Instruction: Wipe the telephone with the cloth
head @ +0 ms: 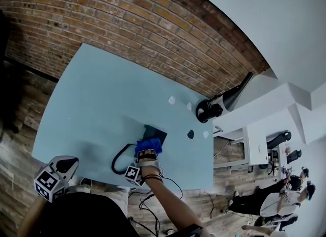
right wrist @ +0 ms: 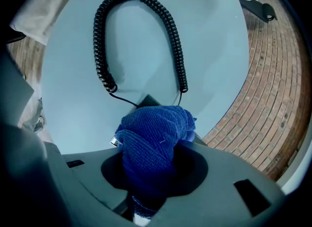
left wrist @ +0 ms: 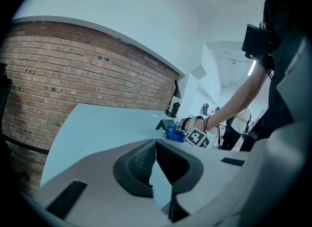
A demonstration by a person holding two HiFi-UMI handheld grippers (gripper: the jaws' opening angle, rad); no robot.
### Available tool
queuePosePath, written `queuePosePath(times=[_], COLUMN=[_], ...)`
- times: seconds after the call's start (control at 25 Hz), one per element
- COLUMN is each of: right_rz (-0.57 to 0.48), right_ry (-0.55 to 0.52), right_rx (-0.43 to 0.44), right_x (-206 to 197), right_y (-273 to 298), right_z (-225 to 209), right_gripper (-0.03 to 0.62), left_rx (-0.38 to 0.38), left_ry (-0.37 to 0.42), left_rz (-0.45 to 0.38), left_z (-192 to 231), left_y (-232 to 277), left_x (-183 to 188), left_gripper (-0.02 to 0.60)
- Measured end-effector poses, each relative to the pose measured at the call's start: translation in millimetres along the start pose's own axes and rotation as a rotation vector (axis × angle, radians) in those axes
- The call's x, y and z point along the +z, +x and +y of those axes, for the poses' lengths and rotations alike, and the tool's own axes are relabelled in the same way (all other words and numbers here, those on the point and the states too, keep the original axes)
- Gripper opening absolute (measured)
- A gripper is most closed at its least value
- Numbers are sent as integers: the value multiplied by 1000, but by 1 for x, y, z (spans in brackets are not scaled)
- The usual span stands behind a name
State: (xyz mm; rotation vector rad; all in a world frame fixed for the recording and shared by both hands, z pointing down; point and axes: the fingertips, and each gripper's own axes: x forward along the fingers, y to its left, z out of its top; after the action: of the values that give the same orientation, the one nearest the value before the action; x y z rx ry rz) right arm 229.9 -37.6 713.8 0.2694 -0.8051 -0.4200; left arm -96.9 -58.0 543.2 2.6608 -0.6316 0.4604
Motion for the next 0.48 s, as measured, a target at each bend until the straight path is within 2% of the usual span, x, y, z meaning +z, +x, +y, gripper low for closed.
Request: queuePosePath(times=[0.48], right_rz=[-14], right_ry=[-4], right_rx=[24], right_x=[11], right_y=[-9], right_z=[16], right_gripper=[144], left_rx=[-1], left_ry=[1], left_rz=[3], left_z=[-1], left_y=[-1], left_x=[-1], left_gripper=[8])
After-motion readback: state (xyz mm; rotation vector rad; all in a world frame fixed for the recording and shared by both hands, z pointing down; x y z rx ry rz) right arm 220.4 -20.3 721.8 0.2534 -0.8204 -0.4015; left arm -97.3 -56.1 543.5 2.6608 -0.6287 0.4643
